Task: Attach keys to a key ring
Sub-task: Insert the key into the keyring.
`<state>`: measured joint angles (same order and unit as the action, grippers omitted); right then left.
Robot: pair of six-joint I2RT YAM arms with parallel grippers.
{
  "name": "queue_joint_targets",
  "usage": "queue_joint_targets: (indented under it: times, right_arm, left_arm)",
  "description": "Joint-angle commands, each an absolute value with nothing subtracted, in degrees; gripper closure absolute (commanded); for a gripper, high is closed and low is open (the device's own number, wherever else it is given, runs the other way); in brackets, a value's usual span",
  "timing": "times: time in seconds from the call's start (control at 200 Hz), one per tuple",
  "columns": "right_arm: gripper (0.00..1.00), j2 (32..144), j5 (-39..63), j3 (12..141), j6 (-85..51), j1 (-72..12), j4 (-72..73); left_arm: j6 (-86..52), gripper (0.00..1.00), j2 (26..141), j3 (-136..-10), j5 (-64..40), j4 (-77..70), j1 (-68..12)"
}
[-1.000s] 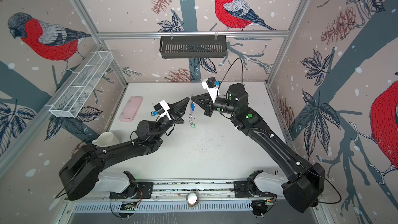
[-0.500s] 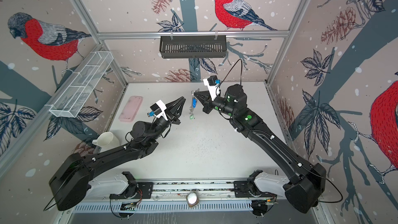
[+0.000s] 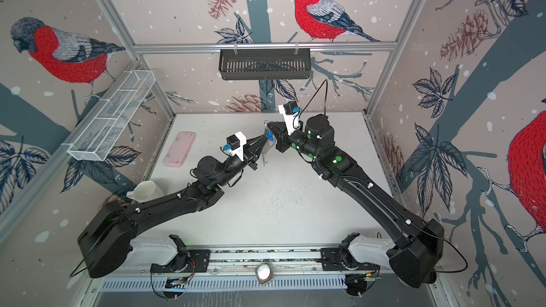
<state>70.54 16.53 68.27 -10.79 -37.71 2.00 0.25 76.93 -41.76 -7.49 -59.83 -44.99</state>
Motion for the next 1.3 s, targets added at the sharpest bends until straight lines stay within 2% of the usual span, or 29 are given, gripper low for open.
queue_joint_targets:
  times: [0.0, 0.115, 0.5, 0.675, 0.875, 0.991, 1.296]
  right_arm:
    - [1.00, 70.43, 17.22, 68.72, -10.89, -38.14, 3.43]
    - [1.00, 70.36, 17.32, 68.61, -10.46, -38.58, 3.22]
    - [1.00, 69.90, 18.67, 67.87, -9.76, -38.87, 3.16]
    - [1.00, 69.97, 19.88, 67.52, -9.67, -38.94, 2.99]
    - [1.00, 69.86, 20.48, 67.59, -9.45, -38.94, 2.51]
    - [1.00, 69.63, 20.78, 67.79, -9.32, -38.91, 1.89]
    - [1.00, 69.02, 22.54, 68.18, -9.67, -37.54, 0.30]
  left_arm:
    - [-0.47, 0.75, 77.76, -43.55, -6.21, -58.31, -45.09]
    - [-0.53, 0.68, 78.31, -44.30, -4.83, -58.08, -45.07]
    - [0.09, 0.67, 77.61, -44.21, -2.37, -58.26, -45.01]
    - [0.78, 0.71, 77.52, -44.62, -2.42, -57.92, -45.00]
    - [1.49, 0.87, 77.44, -44.78, -1.46, -56.90, -45.00]
    - [2.32, 0.93, 77.21, -44.99, -0.47, -55.63, -45.00]
    - [4.77, 0.98, 76.70, -45.31, 2.71, -51.24, -45.00]
